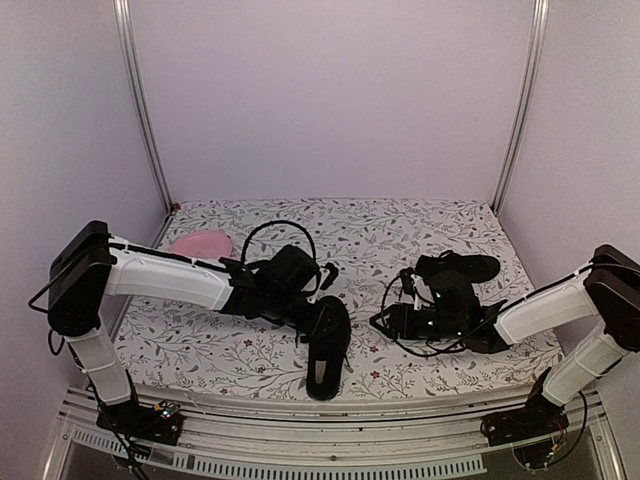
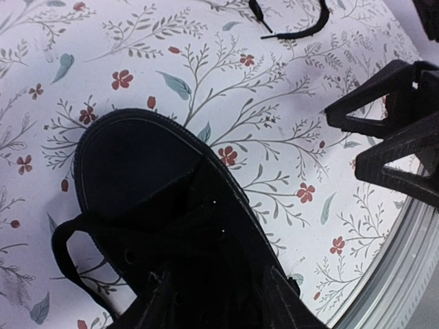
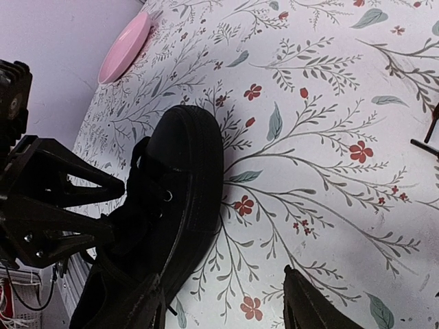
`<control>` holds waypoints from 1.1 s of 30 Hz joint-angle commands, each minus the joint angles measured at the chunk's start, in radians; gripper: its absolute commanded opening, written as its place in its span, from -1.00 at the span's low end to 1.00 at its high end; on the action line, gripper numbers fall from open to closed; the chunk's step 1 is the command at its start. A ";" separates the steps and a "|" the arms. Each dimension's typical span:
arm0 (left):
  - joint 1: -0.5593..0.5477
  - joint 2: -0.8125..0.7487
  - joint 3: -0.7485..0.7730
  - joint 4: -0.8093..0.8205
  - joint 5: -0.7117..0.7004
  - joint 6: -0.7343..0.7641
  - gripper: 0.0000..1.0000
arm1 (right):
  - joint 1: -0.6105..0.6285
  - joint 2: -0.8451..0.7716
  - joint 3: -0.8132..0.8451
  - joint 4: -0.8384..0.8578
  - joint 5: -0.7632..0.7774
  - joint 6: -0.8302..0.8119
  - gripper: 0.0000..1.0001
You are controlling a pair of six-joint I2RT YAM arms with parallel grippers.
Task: Tie the shoes
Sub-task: Pull the loops with the shoelace from the shoe.
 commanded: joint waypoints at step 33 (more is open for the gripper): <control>0.074 -0.128 -0.275 0.403 0.347 -0.232 -1.00 | 0.093 0.175 0.061 0.398 -0.304 0.202 -0.28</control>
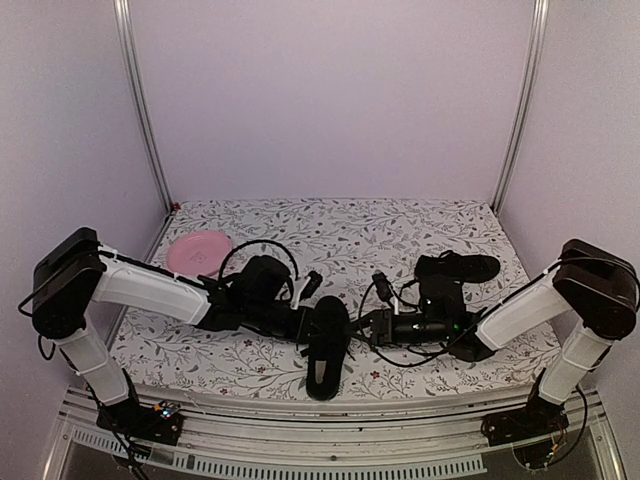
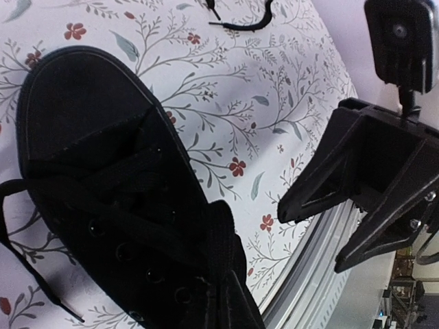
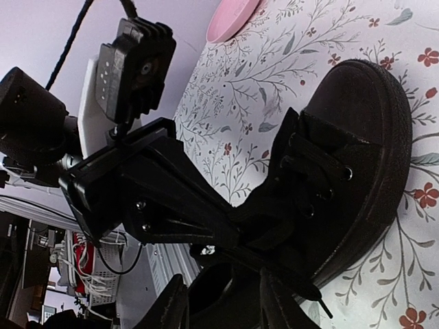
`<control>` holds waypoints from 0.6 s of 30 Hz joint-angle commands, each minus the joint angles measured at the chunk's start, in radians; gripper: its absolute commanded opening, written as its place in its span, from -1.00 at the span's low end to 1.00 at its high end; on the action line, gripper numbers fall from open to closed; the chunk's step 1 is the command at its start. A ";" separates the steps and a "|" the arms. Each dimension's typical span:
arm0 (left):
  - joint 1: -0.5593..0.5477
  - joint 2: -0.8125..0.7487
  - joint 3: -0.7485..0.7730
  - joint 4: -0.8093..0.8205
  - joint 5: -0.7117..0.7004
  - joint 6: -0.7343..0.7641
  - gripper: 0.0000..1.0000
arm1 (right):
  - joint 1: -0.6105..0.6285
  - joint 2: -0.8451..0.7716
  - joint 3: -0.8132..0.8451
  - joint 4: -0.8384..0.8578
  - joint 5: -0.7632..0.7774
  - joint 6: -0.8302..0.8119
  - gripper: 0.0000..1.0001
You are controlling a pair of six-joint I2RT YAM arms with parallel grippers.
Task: Tie the shoes
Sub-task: Pull the loops with the shoelace from the shoe.
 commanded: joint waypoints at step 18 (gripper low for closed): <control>0.027 -0.053 -0.070 0.135 0.090 -0.015 -1.00 | 0.010 0.175 0.141 0.054 -0.054 0.004 -0.69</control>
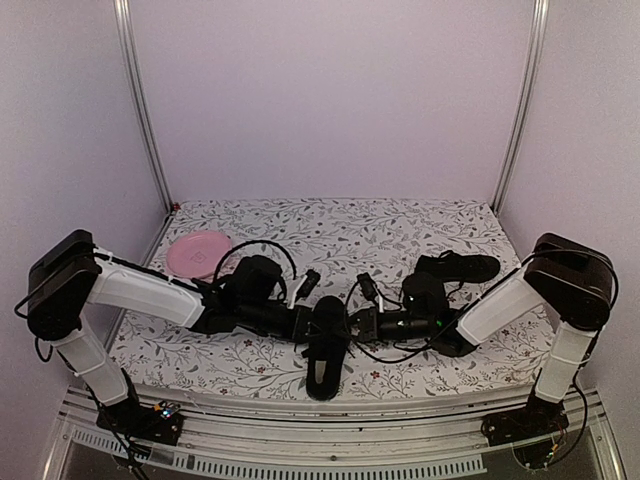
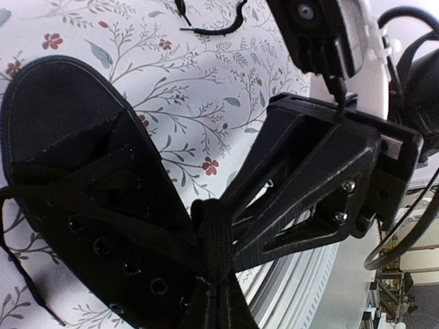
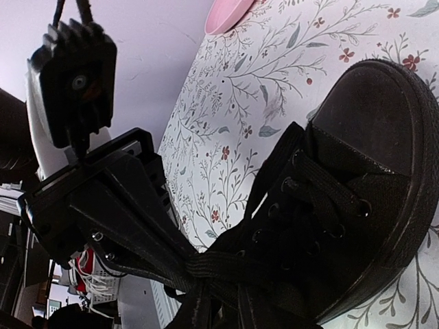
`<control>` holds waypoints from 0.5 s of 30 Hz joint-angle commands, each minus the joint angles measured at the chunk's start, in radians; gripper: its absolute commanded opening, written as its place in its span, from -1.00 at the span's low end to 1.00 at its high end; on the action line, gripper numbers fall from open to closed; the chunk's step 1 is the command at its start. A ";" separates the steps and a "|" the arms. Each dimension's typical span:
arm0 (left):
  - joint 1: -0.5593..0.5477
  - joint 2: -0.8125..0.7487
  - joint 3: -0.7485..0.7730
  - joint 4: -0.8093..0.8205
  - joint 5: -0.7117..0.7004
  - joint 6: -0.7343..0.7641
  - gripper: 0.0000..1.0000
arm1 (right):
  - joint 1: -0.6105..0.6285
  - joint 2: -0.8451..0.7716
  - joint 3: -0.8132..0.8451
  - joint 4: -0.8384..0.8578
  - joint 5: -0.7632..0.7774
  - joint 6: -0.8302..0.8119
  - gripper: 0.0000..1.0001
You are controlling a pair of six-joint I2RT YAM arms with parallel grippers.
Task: Tie the shoes
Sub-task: Pull the loops with the shoelace from the shoe.
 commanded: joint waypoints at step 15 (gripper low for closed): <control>0.019 -0.013 -0.029 0.055 0.034 0.002 -1.00 | 0.005 0.099 0.099 0.043 -0.066 0.002 -0.50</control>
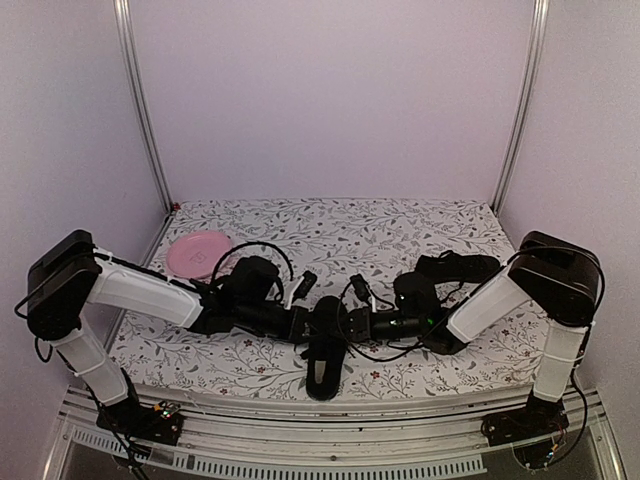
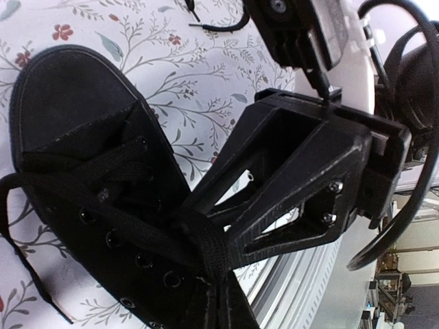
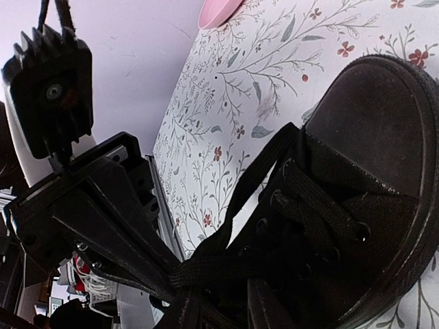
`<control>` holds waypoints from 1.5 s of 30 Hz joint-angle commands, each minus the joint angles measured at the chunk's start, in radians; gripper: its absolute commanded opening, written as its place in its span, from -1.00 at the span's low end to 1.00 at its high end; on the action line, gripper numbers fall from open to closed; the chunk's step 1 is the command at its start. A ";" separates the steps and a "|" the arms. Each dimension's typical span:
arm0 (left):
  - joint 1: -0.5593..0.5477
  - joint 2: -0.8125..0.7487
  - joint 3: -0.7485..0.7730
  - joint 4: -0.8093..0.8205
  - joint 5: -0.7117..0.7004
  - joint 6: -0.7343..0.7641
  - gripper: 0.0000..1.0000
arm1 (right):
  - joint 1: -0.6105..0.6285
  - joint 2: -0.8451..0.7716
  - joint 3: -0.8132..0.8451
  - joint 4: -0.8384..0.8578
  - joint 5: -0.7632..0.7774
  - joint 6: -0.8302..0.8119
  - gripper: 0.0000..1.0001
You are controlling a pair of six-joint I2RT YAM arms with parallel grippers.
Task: Tie the shoes
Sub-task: Pull the loops with the shoelace from the shoe.
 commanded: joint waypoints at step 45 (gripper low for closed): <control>0.015 -0.033 -0.064 0.096 -0.005 -0.028 -1.00 | -0.047 0.033 0.028 0.177 -0.072 0.330 -0.46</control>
